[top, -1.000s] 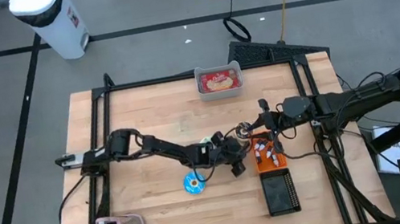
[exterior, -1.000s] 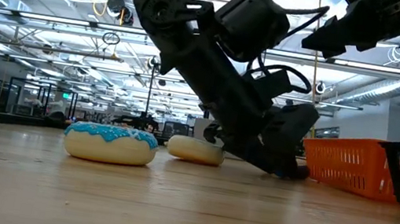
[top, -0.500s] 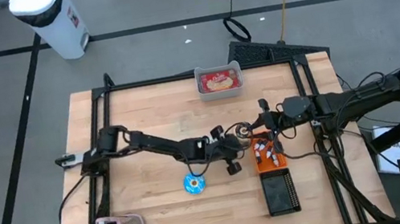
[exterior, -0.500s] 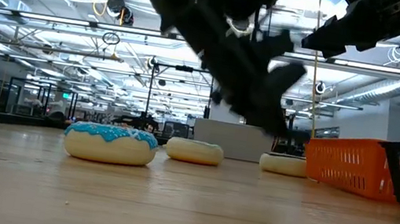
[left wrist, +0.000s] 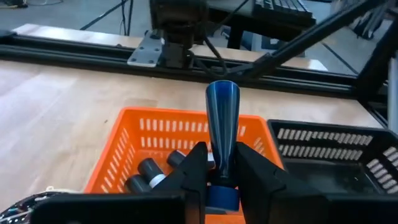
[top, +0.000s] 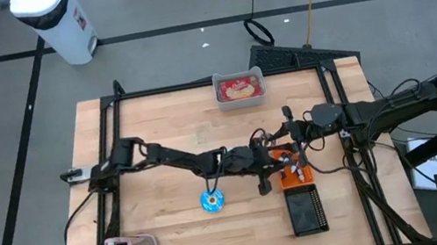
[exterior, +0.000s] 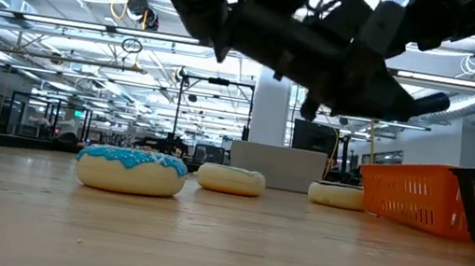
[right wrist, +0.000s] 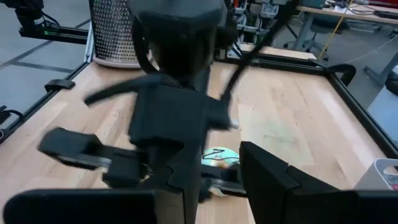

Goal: Pick & Place Food Item
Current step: Put the blue large food coloring bottle into the orange bin, then put the light blue donut into the black bin

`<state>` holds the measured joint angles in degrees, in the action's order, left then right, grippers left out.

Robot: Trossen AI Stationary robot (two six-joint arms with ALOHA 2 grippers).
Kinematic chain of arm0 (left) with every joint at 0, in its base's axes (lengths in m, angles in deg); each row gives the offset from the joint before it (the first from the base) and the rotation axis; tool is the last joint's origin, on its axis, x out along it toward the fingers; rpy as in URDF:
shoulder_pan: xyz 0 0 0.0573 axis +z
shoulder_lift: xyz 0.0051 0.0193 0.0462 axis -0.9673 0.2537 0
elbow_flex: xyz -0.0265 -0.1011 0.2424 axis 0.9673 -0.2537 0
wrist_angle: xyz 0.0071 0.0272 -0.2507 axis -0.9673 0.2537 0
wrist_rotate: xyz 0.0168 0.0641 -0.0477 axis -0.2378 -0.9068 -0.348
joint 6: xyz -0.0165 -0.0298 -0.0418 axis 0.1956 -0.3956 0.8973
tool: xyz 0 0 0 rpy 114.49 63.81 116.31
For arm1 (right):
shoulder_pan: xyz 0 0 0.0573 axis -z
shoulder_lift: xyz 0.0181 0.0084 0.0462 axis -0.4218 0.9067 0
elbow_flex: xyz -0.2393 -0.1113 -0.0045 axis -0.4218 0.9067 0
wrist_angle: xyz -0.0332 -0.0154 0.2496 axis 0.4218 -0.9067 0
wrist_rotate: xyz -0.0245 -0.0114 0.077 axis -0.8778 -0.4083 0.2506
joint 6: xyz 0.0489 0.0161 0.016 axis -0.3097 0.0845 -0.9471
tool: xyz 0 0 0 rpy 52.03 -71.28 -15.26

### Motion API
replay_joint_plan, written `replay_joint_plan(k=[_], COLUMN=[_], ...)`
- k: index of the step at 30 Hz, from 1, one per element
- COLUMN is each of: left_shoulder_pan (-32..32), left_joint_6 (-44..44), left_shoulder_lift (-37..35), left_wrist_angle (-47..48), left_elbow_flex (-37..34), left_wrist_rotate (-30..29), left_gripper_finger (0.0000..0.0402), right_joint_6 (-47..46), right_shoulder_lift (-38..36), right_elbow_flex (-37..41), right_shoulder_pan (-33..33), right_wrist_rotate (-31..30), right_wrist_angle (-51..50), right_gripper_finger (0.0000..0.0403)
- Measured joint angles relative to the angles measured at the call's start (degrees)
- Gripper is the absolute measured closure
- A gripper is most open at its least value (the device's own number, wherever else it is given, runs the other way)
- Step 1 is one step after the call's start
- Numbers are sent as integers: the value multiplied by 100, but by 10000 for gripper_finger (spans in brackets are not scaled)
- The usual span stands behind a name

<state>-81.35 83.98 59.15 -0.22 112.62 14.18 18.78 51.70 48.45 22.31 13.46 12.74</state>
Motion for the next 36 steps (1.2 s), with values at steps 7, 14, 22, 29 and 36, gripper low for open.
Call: replay_joint_plan(k=[7, 14, 22, 29, 36], left_shoulder_pan=[79, 117, 321, 335, 483], left_joint_6=[308, 187, 406, 1062, 2055], left_shoulder_lift=[58, -19, -1416, -2517, -3230], left_wrist_angle=[-286, 79, 3242, 3020, 1609], left_elbow_flex=[0, 0, -177, -1930, -3646], left_wrist_rotate=[29, 92, -327, -1315, -1439], left_gripper_finger=[261, 131, 78, 99, 125], right_joint_6=[0, 0, 0, 24, 97], right_shoulder_lift=[0, 1, 4, 3, 4], right_elbow_flex=[0, -1, 0, 0, 0], right_shoulder_pan=[2, 2, 0, 0, 2], right_wrist_rotate=[-6, -2, 9, 9, -3], right_wrist_angle=[24, -36, -71, -107, -170], right_gripper_finger=[303, 303, 303, 303, 303])
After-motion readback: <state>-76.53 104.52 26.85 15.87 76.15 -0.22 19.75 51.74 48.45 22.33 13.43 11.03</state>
